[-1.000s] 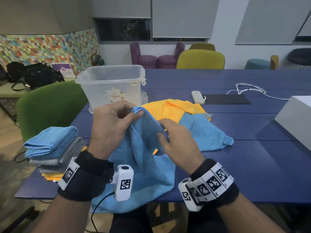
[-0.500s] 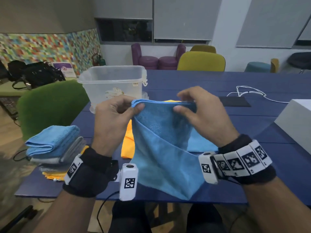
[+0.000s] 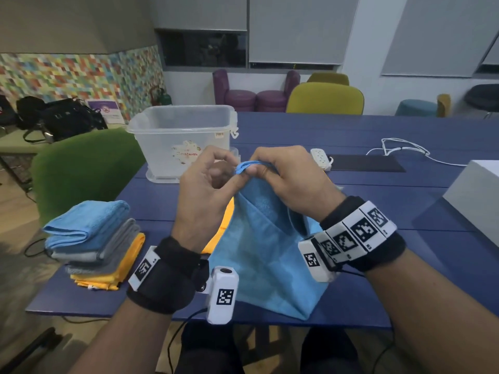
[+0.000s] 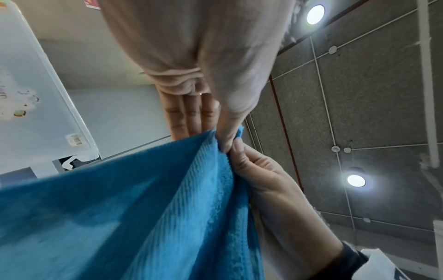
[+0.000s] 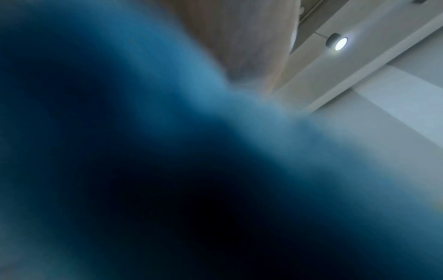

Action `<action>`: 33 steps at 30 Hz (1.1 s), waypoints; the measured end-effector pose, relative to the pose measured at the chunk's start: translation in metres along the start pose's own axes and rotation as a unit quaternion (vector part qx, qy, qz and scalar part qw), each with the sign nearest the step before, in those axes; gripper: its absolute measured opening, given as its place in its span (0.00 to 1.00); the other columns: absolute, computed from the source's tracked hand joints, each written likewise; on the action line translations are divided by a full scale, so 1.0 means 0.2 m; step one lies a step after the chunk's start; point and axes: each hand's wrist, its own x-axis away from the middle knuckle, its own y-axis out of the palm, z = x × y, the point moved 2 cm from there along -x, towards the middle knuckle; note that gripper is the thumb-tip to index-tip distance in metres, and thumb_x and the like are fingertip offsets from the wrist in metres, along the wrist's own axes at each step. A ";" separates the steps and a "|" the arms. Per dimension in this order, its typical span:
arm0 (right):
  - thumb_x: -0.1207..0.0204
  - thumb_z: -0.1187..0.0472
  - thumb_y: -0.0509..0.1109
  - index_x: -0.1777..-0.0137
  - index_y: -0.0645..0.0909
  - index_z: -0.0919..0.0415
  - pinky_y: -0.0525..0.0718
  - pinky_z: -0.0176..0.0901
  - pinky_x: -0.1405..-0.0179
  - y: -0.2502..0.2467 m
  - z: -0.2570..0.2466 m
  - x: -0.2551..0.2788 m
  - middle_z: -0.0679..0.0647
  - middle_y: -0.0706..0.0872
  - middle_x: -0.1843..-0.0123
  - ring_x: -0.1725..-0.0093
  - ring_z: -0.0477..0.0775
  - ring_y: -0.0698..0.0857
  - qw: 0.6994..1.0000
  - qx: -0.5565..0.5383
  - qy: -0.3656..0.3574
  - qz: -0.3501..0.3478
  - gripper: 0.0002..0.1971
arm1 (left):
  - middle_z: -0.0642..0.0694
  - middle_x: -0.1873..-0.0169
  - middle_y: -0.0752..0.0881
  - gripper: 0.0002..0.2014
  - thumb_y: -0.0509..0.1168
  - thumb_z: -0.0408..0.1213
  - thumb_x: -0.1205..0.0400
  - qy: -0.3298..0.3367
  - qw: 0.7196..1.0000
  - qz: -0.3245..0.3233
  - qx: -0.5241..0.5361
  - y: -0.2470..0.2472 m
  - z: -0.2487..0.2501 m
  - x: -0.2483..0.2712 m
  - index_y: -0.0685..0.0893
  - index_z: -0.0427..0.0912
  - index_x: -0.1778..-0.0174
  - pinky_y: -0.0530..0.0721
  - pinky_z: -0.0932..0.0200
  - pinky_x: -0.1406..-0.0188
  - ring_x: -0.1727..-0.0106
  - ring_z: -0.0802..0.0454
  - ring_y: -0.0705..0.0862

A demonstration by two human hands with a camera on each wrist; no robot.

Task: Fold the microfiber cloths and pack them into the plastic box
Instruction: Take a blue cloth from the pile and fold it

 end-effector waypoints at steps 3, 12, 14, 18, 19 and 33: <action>0.15 0.52 0.68 0.54 0.84 0.57 0.80 0.53 0.63 -0.05 0.00 -0.01 0.48 0.82 0.69 0.66 0.50 0.79 0.999 -0.003 0.026 0.027 0.11 | 0.42 0.53 0.90 0.16 0.77 0.24 0.21 -0.011 1.000 0.003 0.001 0.02 0.00 0.02 0.77 0.39 0.47 0.89 0.37 0.52 0.54 0.33 0.90; 0.15 0.60 0.67 0.51 0.83 0.52 0.81 0.55 0.58 -0.19 -0.05 -0.02 0.48 0.83 0.65 0.62 0.51 0.80 0.998 -0.020 0.017 0.055 0.04 | 0.43 0.61 0.85 0.12 0.70 0.22 0.25 0.008 0.996 0.019 -0.091 0.05 -0.05 0.09 0.80 0.42 0.55 0.84 0.34 0.61 0.61 0.35 0.85; 0.15 0.59 0.67 0.51 0.83 0.51 0.81 0.57 0.58 -0.20 -0.05 -0.02 0.50 0.84 0.65 0.61 0.54 0.81 0.998 -0.018 0.017 0.062 0.04 | 0.47 0.59 0.89 0.12 0.70 0.25 0.25 0.003 0.994 0.031 -0.101 0.06 -0.04 0.10 0.83 0.45 0.52 0.87 0.38 0.60 0.59 0.40 0.89; 0.15 0.59 0.67 0.52 0.82 0.52 0.81 0.57 0.57 -0.22 -0.05 0.00 0.50 0.84 0.65 0.60 0.55 0.81 0.997 -0.018 0.018 0.074 0.05 | 0.51 0.62 0.91 0.08 0.69 0.34 0.27 -0.023 0.991 0.028 -0.127 0.06 -0.04 0.11 0.89 0.50 0.55 0.87 0.46 0.59 0.59 0.45 0.89; 0.15 0.59 0.67 0.52 0.82 0.53 0.81 0.57 0.57 -0.23 -0.04 0.00 0.49 0.84 0.65 0.60 0.55 0.81 0.997 -0.018 0.021 0.078 0.05 | 0.53 0.63 0.91 0.08 0.69 0.36 0.28 -0.032 0.989 0.017 -0.143 0.07 -0.05 0.12 0.90 0.51 0.57 0.86 0.50 0.59 0.60 0.47 0.88; 0.15 0.58 0.67 0.54 0.80 0.60 0.76 0.52 0.59 -0.45 0.19 0.11 0.59 0.82 0.63 0.62 0.50 0.76 0.980 -0.041 0.077 0.176 0.08 | 0.59 0.80 0.70 0.23 0.76 0.37 0.19 -0.146 0.932 -0.194 -0.269 -0.13 -0.32 0.31 0.76 0.53 0.78 0.64 0.65 0.72 0.74 0.60 0.68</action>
